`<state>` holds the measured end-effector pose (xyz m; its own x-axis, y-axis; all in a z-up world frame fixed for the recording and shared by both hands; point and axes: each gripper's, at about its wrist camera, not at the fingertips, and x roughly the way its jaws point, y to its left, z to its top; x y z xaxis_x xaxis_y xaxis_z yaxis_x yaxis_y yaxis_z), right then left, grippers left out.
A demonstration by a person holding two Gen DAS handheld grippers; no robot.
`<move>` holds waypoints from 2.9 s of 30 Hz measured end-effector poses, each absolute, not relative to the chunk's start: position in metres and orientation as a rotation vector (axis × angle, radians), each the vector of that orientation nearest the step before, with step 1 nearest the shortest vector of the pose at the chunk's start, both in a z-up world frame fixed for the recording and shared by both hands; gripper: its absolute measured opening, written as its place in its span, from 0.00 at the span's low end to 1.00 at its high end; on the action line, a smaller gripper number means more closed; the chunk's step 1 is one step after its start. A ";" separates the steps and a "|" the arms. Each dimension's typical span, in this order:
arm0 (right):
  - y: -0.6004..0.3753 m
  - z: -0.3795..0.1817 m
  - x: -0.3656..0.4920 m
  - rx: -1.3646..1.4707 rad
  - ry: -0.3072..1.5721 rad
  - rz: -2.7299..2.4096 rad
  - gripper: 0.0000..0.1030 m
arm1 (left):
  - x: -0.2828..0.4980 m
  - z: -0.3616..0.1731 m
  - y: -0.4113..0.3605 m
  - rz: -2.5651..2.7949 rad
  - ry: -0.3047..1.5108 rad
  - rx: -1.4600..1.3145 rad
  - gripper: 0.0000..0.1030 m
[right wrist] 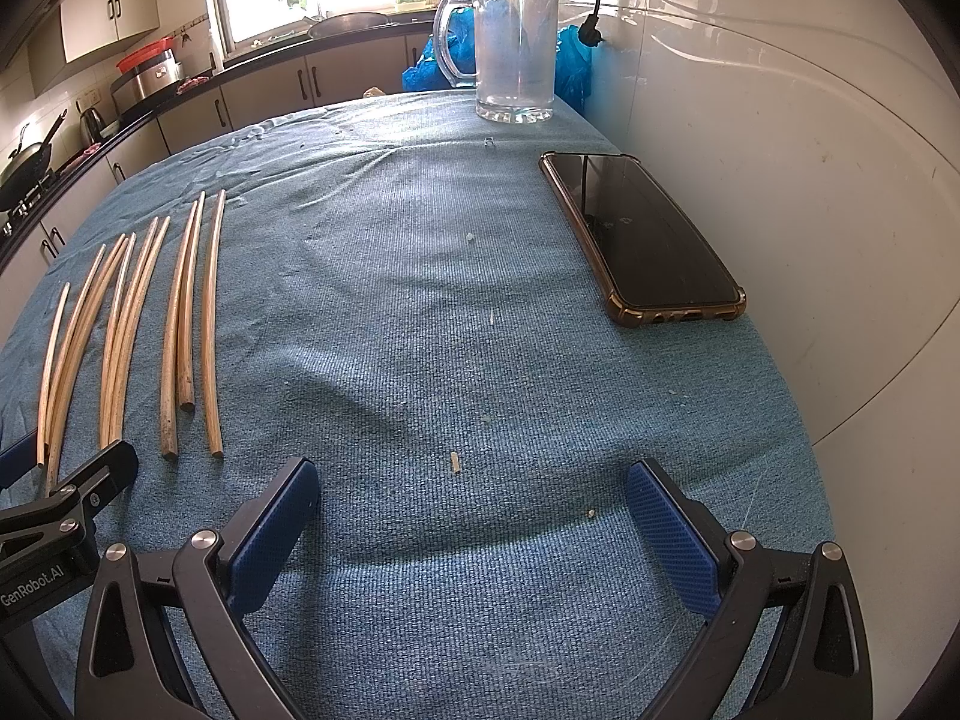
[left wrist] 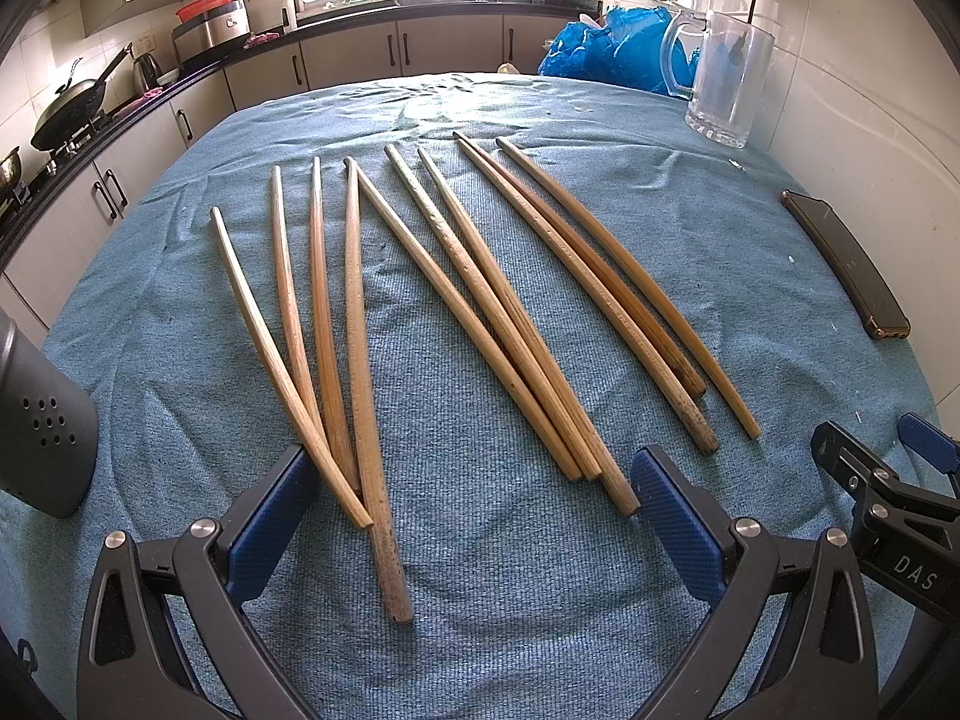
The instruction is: Organize utensils
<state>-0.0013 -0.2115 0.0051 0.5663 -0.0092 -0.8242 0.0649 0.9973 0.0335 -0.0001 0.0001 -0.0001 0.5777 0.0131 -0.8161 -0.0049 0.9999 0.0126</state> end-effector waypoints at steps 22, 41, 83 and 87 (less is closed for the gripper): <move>-0.209 0.006 0.000 0.057 1.002 -0.044 0.99 | -0.067 0.058 0.032 -0.036 0.853 -0.057 1.00; -0.168 0.136 -0.154 0.131 0.397 -0.133 1.00 | -0.181 0.169 0.063 0.080 0.382 0.029 1.00; -0.133 0.176 -0.205 0.032 0.204 -0.109 1.00 | -0.204 0.174 0.079 0.079 0.349 -0.020 1.00; -0.132 0.165 -0.187 0.020 0.238 -0.095 1.00 | -0.184 0.162 0.079 0.086 0.391 -0.022 1.00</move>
<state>-0.1870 -0.1316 0.1650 0.9673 -0.0914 -0.2364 0.0960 0.9953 0.0081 -0.1844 0.0786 0.1624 0.9211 0.0792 -0.3813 -0.0876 0.9961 -0.0046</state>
